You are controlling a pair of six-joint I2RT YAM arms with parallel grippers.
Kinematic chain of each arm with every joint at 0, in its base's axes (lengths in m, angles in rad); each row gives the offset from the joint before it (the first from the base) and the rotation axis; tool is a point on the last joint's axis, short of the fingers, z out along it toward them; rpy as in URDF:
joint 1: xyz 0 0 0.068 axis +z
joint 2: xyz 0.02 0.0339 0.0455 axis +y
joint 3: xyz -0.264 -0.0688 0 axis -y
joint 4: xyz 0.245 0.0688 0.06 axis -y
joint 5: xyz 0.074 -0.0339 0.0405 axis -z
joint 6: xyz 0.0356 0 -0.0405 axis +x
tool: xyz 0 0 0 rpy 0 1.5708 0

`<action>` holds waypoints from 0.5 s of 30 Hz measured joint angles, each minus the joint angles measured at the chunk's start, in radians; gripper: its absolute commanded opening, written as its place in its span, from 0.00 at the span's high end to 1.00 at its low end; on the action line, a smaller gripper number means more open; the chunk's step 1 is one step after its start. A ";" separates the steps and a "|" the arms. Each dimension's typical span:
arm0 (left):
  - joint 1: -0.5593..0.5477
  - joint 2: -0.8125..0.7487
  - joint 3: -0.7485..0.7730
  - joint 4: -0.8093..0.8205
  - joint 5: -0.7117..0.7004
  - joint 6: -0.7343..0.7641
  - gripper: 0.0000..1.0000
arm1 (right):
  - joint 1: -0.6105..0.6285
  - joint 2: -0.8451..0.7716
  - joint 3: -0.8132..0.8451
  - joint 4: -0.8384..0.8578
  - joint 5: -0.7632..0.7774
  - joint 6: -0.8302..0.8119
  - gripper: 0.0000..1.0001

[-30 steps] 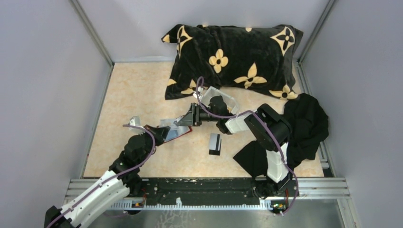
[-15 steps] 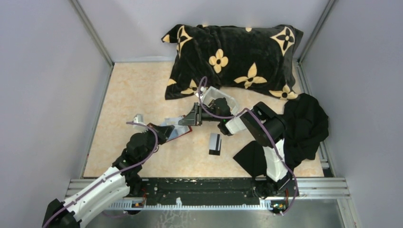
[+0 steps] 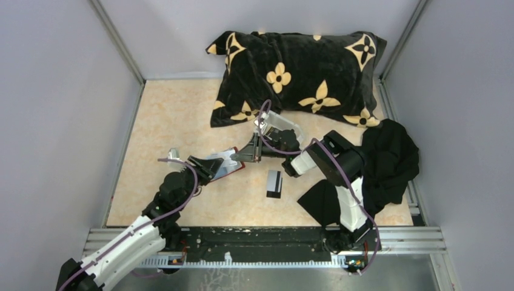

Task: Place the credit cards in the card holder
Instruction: Insert the credit card into the card holder.

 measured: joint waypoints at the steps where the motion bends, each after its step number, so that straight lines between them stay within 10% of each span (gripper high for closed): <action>1: 0.000 -0.012 -0.008 0.002 -0.006 -0.009 0.45 | 0.001 -0.010 -0.013 -0.004 0.009 -0.002 1.00; 15: 0.000 0.096 -0.125 0.244 0.004 -0.113 0.45 | 0.072 -0.224 -0.165 -0.055 0.346 -0.030 1.00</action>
